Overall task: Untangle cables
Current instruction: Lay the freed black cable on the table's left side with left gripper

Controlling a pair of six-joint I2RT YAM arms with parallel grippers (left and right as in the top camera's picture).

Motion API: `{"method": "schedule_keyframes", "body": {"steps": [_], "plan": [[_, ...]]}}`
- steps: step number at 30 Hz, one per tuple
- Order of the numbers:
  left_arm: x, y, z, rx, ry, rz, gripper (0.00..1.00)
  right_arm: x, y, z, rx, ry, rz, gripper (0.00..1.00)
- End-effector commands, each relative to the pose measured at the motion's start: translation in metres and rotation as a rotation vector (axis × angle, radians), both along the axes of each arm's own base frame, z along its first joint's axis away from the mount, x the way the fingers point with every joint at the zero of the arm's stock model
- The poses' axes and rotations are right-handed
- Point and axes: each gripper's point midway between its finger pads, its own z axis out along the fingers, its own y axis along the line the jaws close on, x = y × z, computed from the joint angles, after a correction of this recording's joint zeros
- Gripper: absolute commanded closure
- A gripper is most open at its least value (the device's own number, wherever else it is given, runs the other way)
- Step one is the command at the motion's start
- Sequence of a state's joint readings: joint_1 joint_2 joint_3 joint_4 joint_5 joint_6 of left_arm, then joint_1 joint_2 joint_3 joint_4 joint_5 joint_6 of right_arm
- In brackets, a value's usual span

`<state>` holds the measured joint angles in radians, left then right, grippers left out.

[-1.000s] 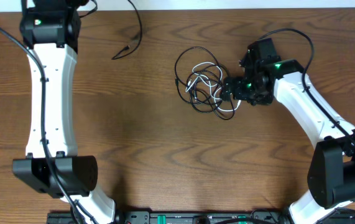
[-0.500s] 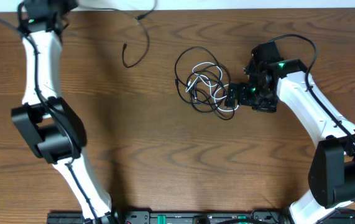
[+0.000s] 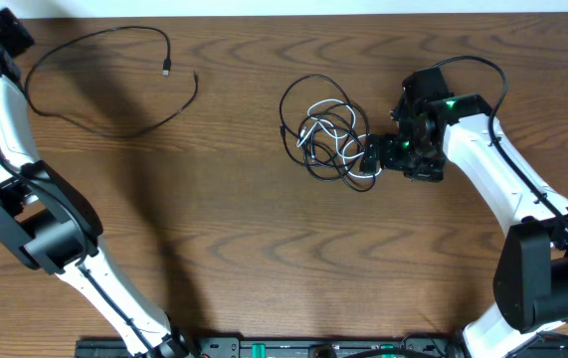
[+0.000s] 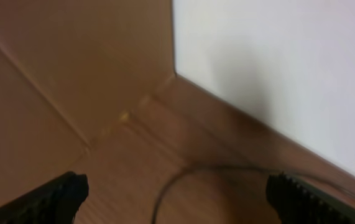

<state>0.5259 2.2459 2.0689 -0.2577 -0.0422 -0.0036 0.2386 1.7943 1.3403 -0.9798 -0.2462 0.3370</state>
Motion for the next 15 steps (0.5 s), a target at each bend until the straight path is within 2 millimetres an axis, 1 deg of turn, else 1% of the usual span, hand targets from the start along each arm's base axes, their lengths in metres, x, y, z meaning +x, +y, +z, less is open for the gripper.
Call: {"method": "schedule_keyframes", "body": {"steps": [1,3,5,8,10,11,13,15], "plan": [[0.003,-0.045,0.000,-0.148,0.013,-0.128,0.02,0.000,-0.001,0.001,0.000,0.003,-0.008,0.01],[-0.003,-0.067,-0.019,-0.234,0.081,-0.183,0.02,-0.001,-0.001,0.001,0.000,0.004,-0.008,0.01],[-0.010,-0.086,-0.034,-0.315,0.136,-0.185,0.02,-0.001,0.000,0.001,0.000,0.005,-0.007,0.01],[-0.020,-0.099,-0.030,-0.341,0.175,-0.187,0.02,-0.001,0.000,0.001,0.000,0.006,-0.006,0.01],[-0.043,-0.112,-0.016,-0.422,0.198,-0.142,0.02,-0.005,-0.001,0.001,-0.004,0.020,-0.006,0.01],[-0.050,-0.115,-0.013,-0.439,0.210,-0.132,0.02,-0.006,-0.001,0.001,-0.005,0.025,-0.006,0.01],[-0.071,-0.123,-0.013,-0.468,0.277,-0.111,0.02,-0.007,-0.001,0.001,-0.006,0.031,-0.006,0.01],[-0.093,-0.125,-0.023,-0.494,0.364,-0.064,0.02,-0.008,0.000,0.001,-0.006,0.030,-0.002,0.01]]}}
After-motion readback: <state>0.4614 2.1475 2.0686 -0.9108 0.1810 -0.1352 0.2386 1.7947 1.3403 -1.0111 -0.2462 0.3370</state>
